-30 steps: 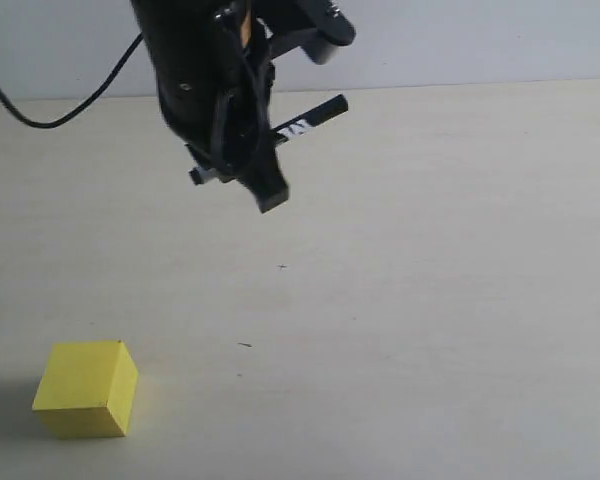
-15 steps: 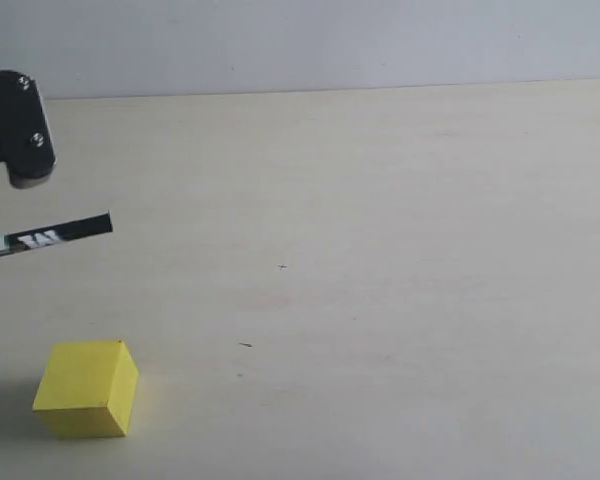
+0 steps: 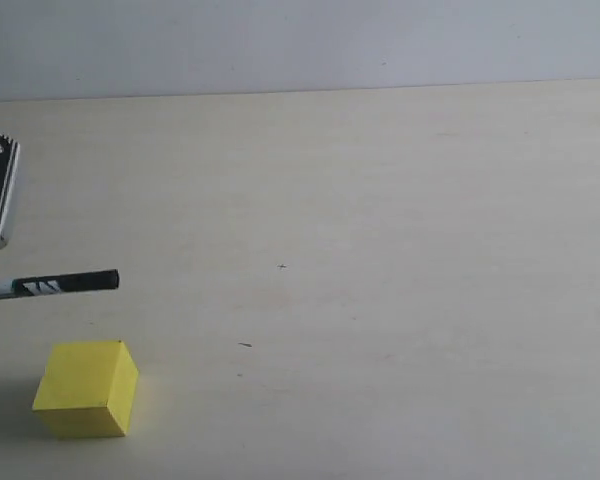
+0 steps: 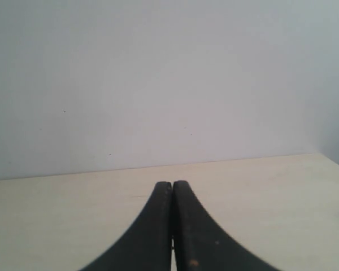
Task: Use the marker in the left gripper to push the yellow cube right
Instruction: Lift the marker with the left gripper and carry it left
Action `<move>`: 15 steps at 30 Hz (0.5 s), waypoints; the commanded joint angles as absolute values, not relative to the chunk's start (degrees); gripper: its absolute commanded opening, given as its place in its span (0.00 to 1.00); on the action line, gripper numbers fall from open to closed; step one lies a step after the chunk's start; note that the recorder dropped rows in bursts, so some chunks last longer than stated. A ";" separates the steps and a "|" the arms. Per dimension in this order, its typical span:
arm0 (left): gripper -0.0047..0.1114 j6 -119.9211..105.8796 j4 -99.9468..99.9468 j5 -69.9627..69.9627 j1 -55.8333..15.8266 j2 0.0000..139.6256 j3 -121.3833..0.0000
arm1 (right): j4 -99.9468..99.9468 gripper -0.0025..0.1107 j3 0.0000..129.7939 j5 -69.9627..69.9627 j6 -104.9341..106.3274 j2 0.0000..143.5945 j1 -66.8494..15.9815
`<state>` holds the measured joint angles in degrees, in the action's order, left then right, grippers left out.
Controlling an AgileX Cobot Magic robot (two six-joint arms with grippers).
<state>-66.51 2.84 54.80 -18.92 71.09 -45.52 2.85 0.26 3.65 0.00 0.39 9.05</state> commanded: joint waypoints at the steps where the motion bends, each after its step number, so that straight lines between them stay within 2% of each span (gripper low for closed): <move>1: 0.04 -70.26 -0.81 50.35 -13.17 69.86 -44.54 | 2.84 0.02 0.00 3.41 0.00 0.00 9.31; 10: 0.04 -77.82 0.79 58.61 -8.75 69.97 -44.54 | 2.84 0.02 0.00 3.41 0.00 0.00 9.31; 15: 0.04 -77.05 1.99 57.81 -4.78 69.97 -43.40 | 2.84 0.02 0.00 3.41 0.00 0.00 9.31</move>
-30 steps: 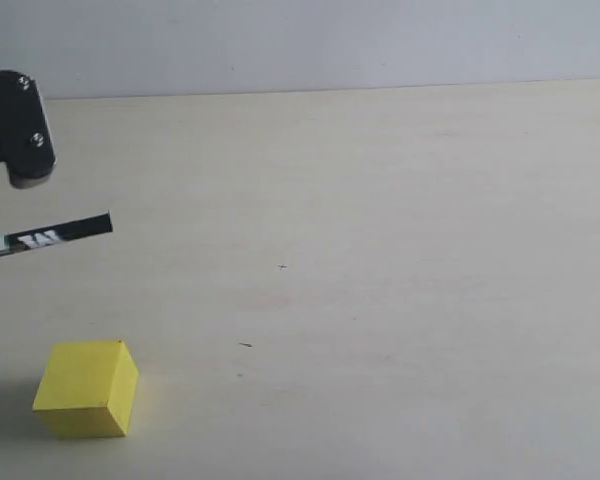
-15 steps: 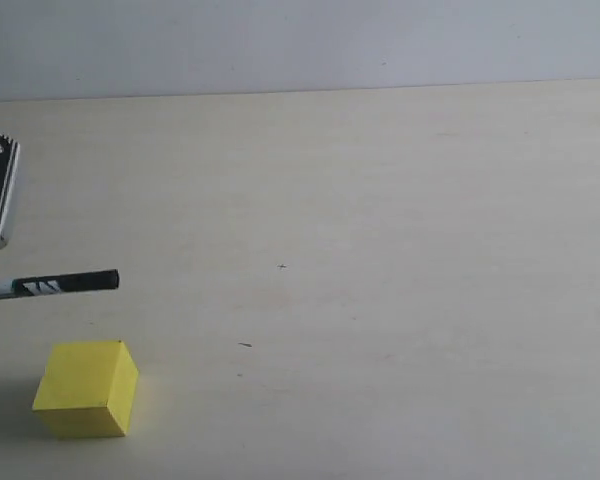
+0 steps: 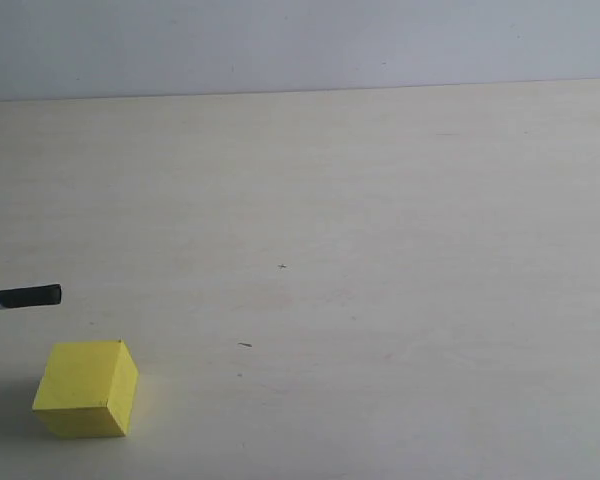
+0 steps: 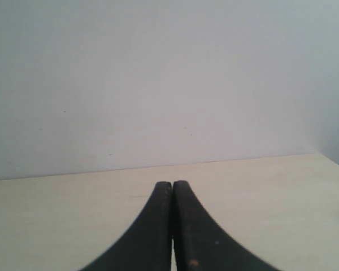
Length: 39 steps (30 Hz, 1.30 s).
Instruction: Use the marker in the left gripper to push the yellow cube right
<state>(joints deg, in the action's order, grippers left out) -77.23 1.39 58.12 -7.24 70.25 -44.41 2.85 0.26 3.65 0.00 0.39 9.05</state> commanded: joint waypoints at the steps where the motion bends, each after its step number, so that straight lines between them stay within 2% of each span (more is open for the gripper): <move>1: 0.04 -75.97 1.99 57.54 -3.84 70.07 -43.10 | 2.84 0.02 0.00 3.41 0.00 0.00 9.31; 17: 0.04 -71.96 11.26 51.96 -2.09 70.07 -32.92 | 2.84 0.02 0.00 3.41 0.00 0.00 9.31; 39: 0.04 -72.04 11.52 47.36 -2.09 79.96 -31.26 | 2.84 0.02 0.00 3.41 0.00 0.00 9.31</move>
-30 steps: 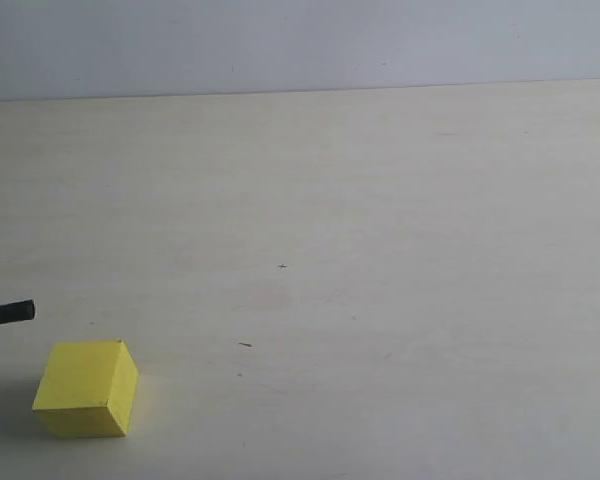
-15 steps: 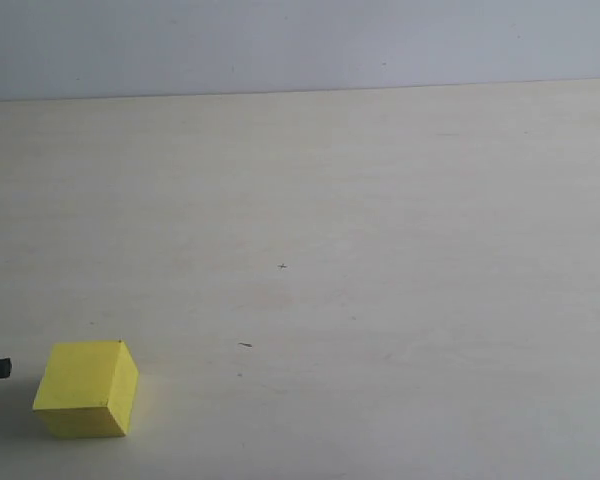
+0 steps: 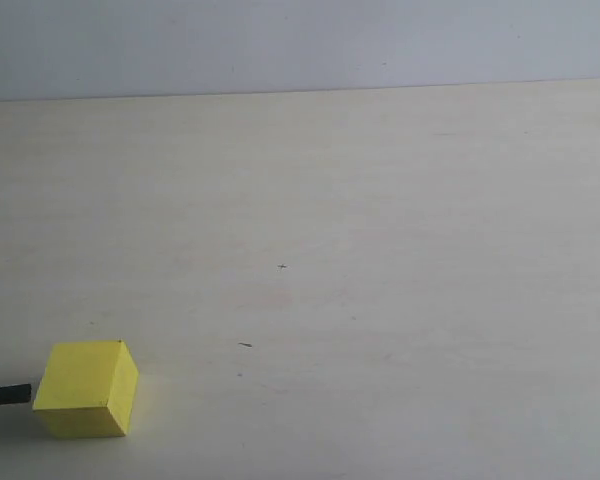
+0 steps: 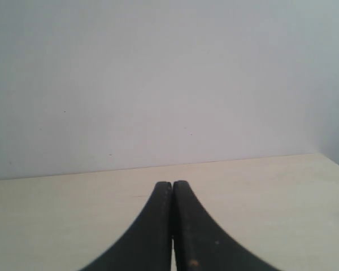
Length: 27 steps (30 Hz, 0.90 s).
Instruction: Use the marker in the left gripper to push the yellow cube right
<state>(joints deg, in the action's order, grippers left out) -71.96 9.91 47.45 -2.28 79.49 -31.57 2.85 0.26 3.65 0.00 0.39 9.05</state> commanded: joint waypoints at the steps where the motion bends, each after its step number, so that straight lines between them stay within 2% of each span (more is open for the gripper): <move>1: 0.04 -72.04 11.92 47.36 -2.09 79.96 -31.26 | 2.84 0.02 0.00 3.41 0.00 0.00 9.31; 14: 0.04 -71.47 14.04 46.99 -2.40 81.36 -31.26 | 2.97 0.02 0.00 3.41 0.35 0.00 9.31; 19: 0.04 -71.47 13.35 44.52 -5.62 81.41 -31.26 | 2.97 0.02 0.00 3.41 0.35 0.00 9.31; 25: 0.04 -71.78 7.20 44.49 -13.47 81.41 -33.90 | 2.84 0.02 0.00 3.41 0.00 0.00 9.31; 27: 0.04 -71.06 8.53 45.14 -13.51 81.41 -34.00 | 2.84 0.02 0.00 3.41 0.00 0.00 9.31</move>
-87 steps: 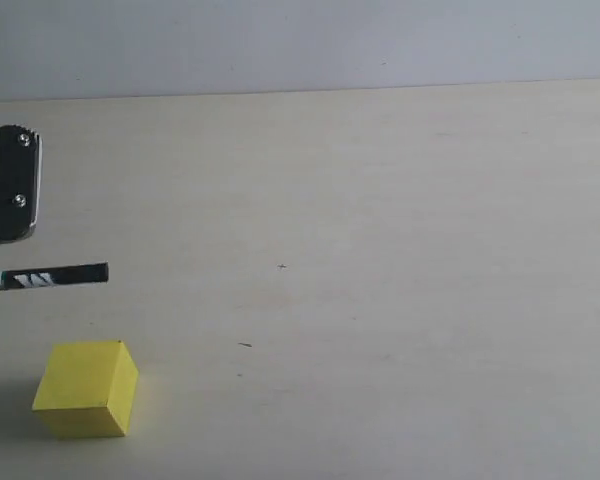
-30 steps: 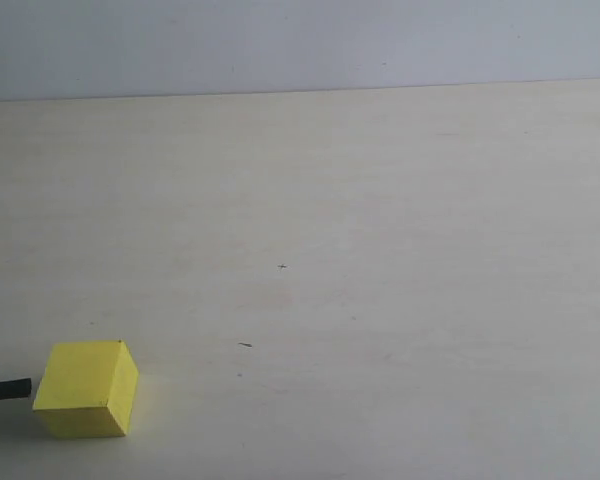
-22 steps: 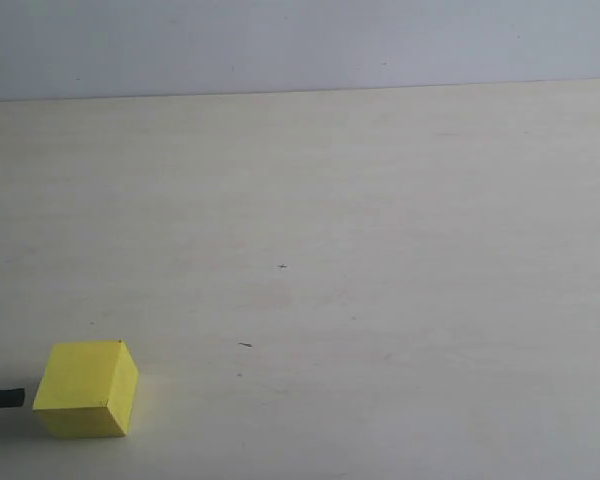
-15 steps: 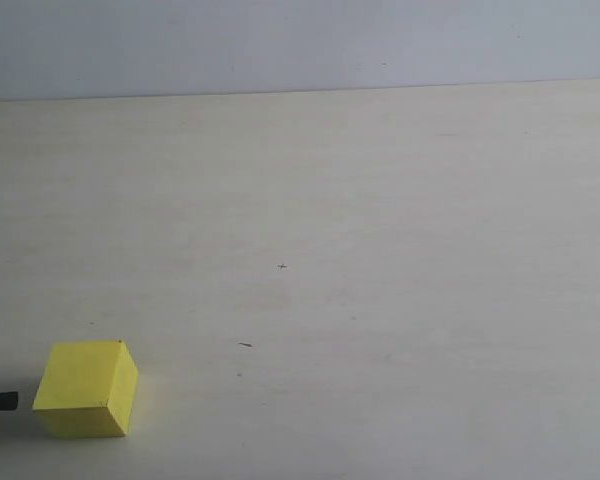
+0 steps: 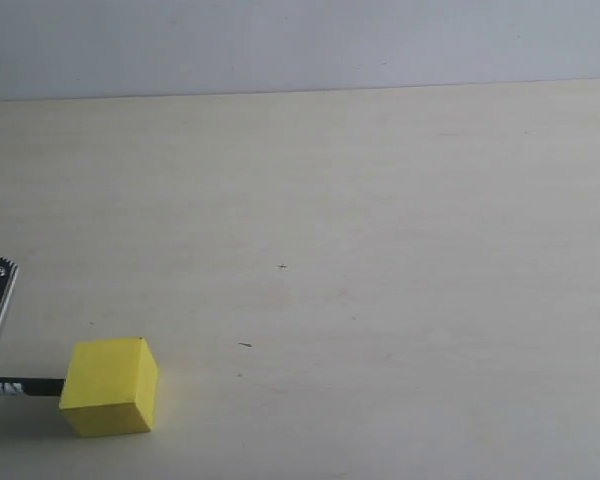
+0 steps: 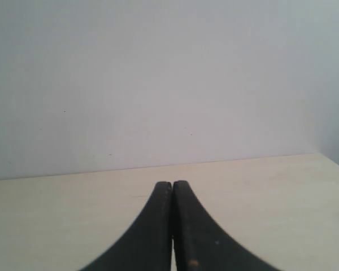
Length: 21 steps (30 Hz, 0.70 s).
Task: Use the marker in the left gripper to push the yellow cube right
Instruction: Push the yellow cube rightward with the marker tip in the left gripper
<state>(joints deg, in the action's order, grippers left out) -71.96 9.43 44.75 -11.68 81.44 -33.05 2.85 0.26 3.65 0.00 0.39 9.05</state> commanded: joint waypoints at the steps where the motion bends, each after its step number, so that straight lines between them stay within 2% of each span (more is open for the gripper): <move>1: 0.04 -70.36 9.05 45.67 -12.92 81.41 -33.88 | 2.84 0.02 0.00 3.41 0.00 0.00 9.31; 7: 0.04 -69.38 9.87 48.29 -5.92 81.41 -33.23 | 2.84 0.02 0.00 3.41 0.00 0.00 9.31; 12: 0.04 -69.78 9.45 46.33 -5.50 81.41 -33.34 | 2.95 0.02 0.00 3.54 0.00 0.00 9.31; 16: 0.04 -70.18 7.23 45.57 -9.28 81.41 -33.83 | 2.95 0.02 0.00 3.54 0.00 0.00 9.31; 21: 0.04 -70.18 4.07 45.04 -19.88 81.41 -35.82 | 2.95 0.02 0.00 3.54 0.00 0.00 9.31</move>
